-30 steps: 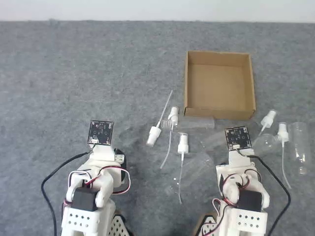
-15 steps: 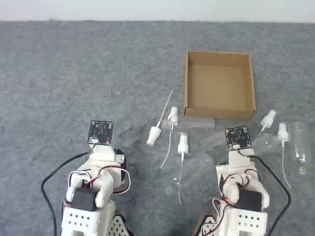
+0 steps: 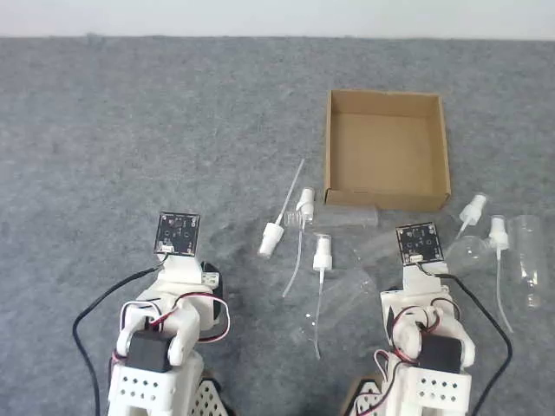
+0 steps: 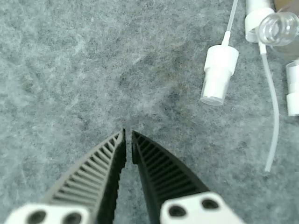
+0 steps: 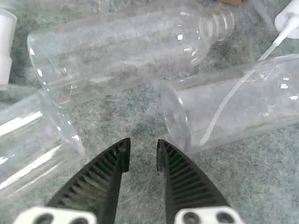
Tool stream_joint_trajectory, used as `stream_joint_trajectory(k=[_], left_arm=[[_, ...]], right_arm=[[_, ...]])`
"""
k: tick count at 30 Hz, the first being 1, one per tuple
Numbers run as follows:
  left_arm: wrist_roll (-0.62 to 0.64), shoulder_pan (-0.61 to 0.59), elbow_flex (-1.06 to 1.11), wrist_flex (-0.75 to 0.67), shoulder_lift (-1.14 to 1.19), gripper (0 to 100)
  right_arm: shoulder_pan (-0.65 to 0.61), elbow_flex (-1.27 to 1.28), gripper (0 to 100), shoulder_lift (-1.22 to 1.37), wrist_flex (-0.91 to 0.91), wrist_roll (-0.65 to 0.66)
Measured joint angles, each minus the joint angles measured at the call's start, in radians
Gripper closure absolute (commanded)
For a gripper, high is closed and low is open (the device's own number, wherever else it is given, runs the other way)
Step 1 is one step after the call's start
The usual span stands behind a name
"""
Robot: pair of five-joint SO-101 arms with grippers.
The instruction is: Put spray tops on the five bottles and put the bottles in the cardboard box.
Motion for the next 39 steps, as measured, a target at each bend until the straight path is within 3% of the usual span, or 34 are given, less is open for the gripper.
stream_joint_trajectory(k=[34,39], left_arm=[[0.000,0.005,0.000,0.000,0.000,99],[0.000,0.005,0.000,0.000,0.000,99]], right_arm=[[0.000,0.000,92.8,0.000,-0.002,0.000],[0.025,0.000,92.8,0.000,-0.100,0.000]])
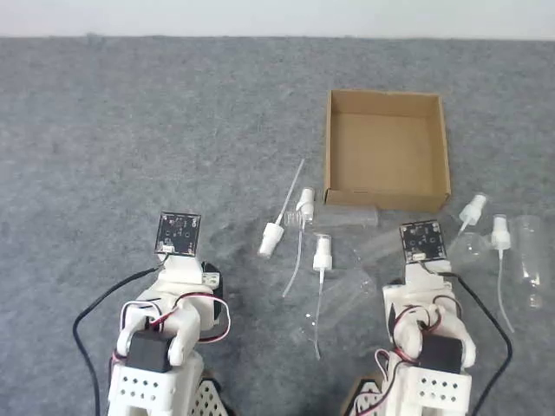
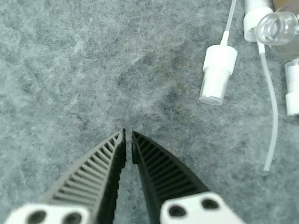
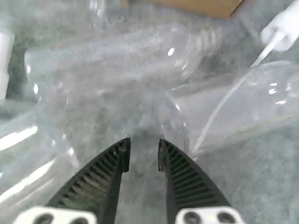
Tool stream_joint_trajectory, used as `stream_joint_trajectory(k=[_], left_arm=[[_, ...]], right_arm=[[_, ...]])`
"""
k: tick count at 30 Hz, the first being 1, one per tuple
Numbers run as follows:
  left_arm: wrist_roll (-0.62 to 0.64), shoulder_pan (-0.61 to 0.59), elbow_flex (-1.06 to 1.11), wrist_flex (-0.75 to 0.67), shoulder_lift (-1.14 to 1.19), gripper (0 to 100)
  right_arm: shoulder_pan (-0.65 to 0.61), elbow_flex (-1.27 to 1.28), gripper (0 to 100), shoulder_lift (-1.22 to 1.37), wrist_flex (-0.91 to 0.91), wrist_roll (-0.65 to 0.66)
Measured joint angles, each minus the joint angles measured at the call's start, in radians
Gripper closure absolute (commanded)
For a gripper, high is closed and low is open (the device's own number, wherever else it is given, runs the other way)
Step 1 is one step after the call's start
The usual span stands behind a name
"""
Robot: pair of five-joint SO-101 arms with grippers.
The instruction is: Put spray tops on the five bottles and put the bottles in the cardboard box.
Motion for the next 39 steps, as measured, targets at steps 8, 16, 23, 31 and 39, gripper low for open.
stream_joint_trajectory(k=[8,16,23,31,39], left_arm=[[0.000,0.000,0.000,0.000,0.000,99],[0.000,0.000,0.000,0.000,0.000,99],[0.000,0.000,0.000,0.000,0.000,99],[0.000,0.000,0.000,0.000,0.000,99],[0.000,0.000,0.000,0.000,0.000,99]], right_arm=[[0.152,-0.009,92.8,0.000,-0.172,0.009],[0.215,-0.241,92.8,0.000,-0.080,0.087],[0.284,-0.405,86.8,0.147,-0.074,0.184],[0.462,-0.726,83.1,0.698,-0.121,0.387],[0.601,-1.137,83.1,1.306,-0.058,0.592]])
